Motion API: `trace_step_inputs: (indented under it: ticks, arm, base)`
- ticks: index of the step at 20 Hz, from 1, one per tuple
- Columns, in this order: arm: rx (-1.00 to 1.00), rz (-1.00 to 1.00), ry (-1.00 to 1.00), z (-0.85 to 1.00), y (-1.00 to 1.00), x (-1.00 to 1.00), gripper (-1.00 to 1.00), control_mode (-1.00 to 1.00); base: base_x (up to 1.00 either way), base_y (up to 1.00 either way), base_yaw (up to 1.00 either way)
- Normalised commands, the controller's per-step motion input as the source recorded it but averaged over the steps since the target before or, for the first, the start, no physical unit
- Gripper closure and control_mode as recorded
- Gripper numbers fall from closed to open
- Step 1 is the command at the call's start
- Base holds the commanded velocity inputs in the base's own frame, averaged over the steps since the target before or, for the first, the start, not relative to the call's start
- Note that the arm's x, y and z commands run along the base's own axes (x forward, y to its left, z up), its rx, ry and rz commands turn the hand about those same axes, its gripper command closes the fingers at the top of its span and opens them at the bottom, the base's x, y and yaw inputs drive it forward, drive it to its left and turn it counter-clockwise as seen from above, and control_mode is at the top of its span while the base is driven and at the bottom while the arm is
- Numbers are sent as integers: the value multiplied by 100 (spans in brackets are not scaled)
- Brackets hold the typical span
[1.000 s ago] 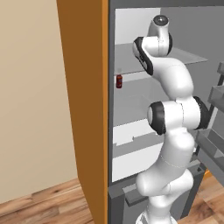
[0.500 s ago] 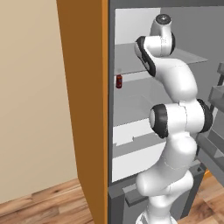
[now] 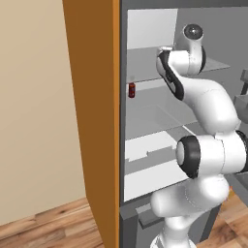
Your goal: Pick the cheese from the fridge and the cheese grater from the cabinet and place them next to the salad bowl.
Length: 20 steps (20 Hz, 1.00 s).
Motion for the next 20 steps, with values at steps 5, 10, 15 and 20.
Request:
trace_step_inputs:
  ticks: [5,10,15,20]
  arm:
    - [8,0,-4,32,0,-65,100,-100]
    - [13,-1,1,37,0,-87,100,-100]
    - [10,-4,1,30,0,-100,100,-100]
    - [0,0,-4,-2,0,-100,100,-100]
  base:
    - [0,0,0]
    - [0,0,0]
    - [0,0,0]
    - [0,0,0]
